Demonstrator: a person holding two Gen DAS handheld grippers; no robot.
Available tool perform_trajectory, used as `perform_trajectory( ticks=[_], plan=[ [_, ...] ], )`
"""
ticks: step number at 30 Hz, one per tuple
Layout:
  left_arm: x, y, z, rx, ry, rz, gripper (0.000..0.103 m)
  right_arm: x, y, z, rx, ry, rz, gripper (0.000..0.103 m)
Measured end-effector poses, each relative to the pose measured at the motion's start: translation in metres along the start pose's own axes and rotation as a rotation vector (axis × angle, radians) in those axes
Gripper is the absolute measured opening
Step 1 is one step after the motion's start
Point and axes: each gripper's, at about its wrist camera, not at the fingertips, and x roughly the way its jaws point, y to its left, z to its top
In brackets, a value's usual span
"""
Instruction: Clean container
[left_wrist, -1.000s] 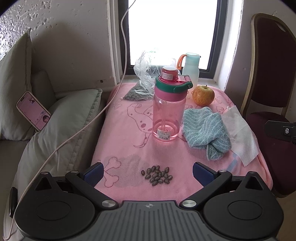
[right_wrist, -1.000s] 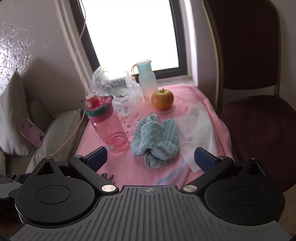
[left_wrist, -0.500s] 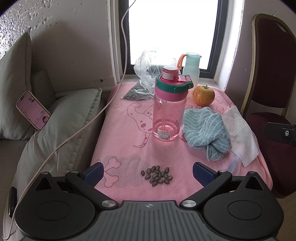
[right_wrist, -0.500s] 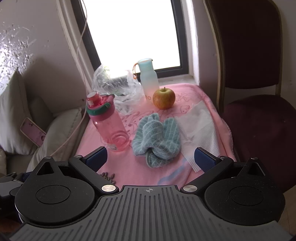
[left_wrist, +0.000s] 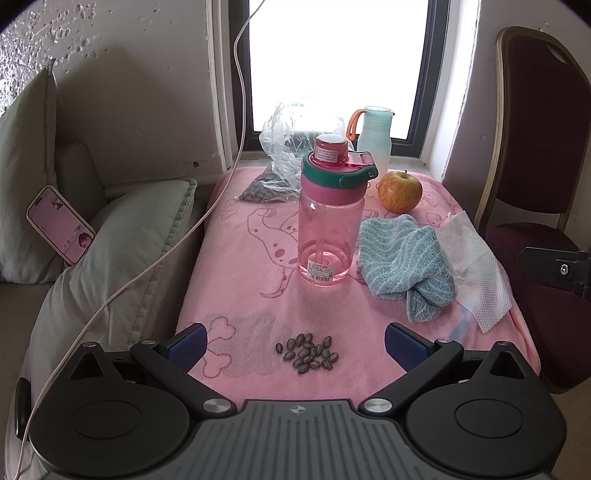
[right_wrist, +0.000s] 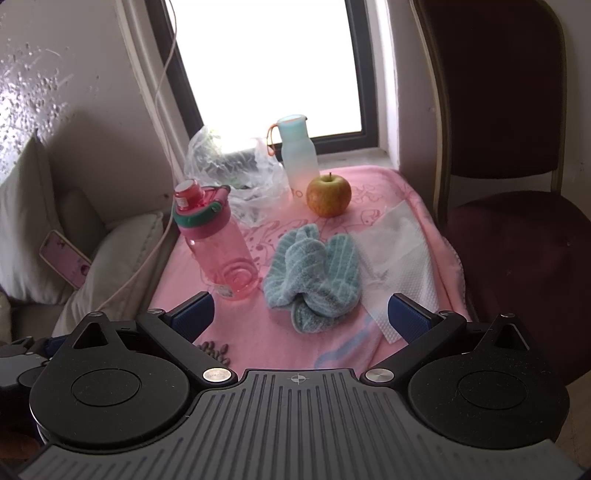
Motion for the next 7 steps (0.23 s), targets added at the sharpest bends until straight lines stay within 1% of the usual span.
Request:
perform_trajectory(
  ticks=[7],
  plan=[
    [-0.0018,-0.0015,0.0005,0.012,-0.016,0.0,0.102,0.0009,-0.0009,0.0003,0.006,-0.005,-0.004,0.103]
  ],
)
